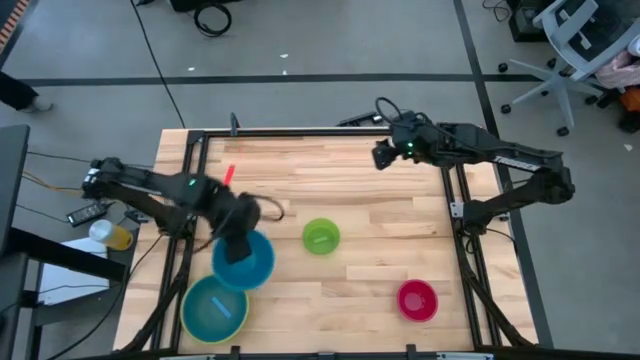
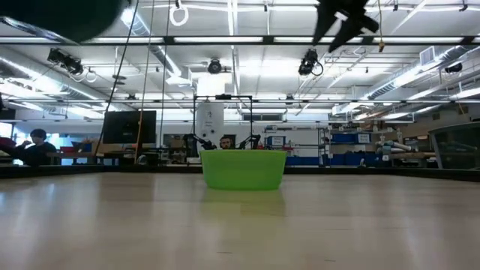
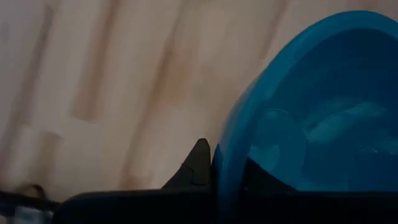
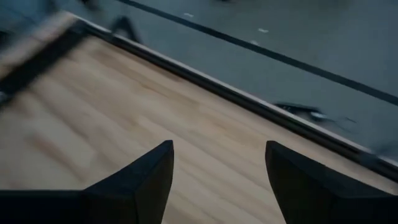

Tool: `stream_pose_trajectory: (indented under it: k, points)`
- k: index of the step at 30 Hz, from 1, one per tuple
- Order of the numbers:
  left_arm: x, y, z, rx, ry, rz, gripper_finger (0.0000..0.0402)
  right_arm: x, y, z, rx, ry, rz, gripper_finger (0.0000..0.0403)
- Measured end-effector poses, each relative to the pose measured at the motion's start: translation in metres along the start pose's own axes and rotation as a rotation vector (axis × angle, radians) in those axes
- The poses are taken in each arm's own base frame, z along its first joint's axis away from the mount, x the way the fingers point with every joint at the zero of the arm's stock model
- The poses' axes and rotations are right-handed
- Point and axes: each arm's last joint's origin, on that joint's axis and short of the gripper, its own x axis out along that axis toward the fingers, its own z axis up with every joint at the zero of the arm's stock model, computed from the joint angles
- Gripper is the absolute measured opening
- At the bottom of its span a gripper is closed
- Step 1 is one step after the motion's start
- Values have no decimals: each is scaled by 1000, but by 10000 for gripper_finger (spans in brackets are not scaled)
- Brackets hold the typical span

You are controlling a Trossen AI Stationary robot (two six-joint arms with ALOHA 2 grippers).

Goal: Nest bowls inside each other
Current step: Stack the blue bowl on top of the light blue bowl

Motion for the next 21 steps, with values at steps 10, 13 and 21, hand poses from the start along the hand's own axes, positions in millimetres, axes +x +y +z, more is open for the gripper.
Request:
stream_pose_trajectory:
  k: [10,13,21]
  points:
    - [28,-49,-70,-68,100,-56,9,-14,-6,-19,-33,26,-53,255]
    - [38,-62,-89,-80,143,-119,9,-7,-3,-28,-39,56,-51,255]
    - [58,-81,-124,-164,181,-223,9,18,7,-55,-48,89,-37,255]
